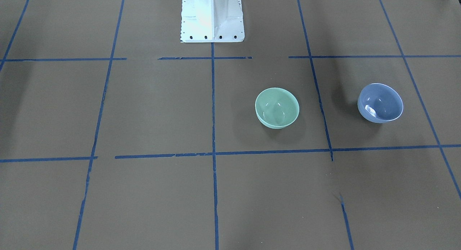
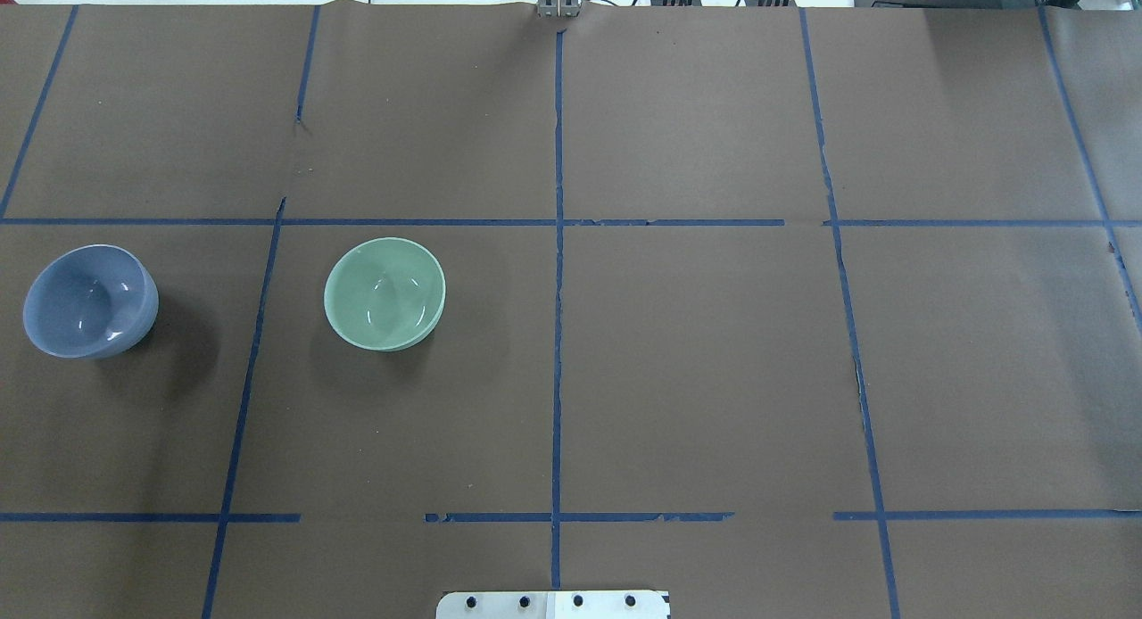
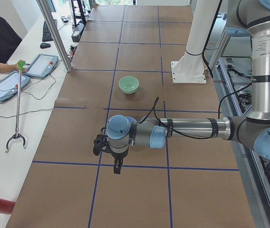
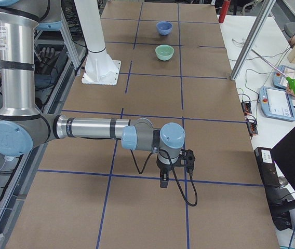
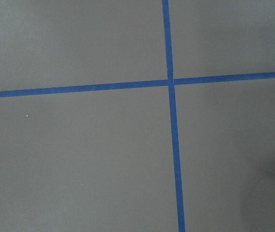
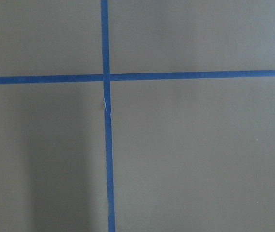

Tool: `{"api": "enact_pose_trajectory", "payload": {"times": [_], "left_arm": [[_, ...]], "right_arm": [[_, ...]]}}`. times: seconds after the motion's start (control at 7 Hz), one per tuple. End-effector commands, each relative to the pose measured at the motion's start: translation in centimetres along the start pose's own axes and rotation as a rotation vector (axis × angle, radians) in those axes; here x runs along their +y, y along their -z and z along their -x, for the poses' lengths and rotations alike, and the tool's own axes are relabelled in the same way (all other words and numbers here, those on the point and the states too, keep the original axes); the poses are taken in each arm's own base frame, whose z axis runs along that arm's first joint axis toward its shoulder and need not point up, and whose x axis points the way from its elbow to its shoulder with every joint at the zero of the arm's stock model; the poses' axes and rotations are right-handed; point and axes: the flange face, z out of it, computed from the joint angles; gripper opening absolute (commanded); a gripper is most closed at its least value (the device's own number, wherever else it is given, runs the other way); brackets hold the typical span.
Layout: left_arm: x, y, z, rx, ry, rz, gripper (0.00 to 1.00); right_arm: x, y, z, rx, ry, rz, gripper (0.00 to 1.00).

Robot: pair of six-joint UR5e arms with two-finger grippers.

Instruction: Stack blue bowl on green bowl

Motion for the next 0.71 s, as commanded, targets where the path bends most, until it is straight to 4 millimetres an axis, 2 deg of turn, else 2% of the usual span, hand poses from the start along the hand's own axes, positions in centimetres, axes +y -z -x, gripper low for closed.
{"api": "enact_pose_trajectory", "payload": {"times": [0.0, 0.29, 0.43, 0.57], "left_arm": [[-0.2, 0.1, -0.2, 0.002, -0.009, -0.004, 1.0], [-0.2, 0.0, 0.0, 0.002, -0.007, -0.001, 1.0], [-0.9, 0.8, -0.9, 0.001, -0.024, -0.021, 1.0], [-2.5, 1.7, -2.0, 0.0, -0.063, -0.061, 1.0]], "right_arm": [[0.0, 0.0, 0.0, 0.0, -0.001, -0.001, 1.0], [0.0, 0.0, 0.0, 0.0, 0.0, 0.0, 1.0], [0.0, 0.0, 0.0, 0.0, 0.0, 0.0, 1.0], [0.0, 0.0, 0.0, 0.0, 0.0, 0.0, 1.0]]}}
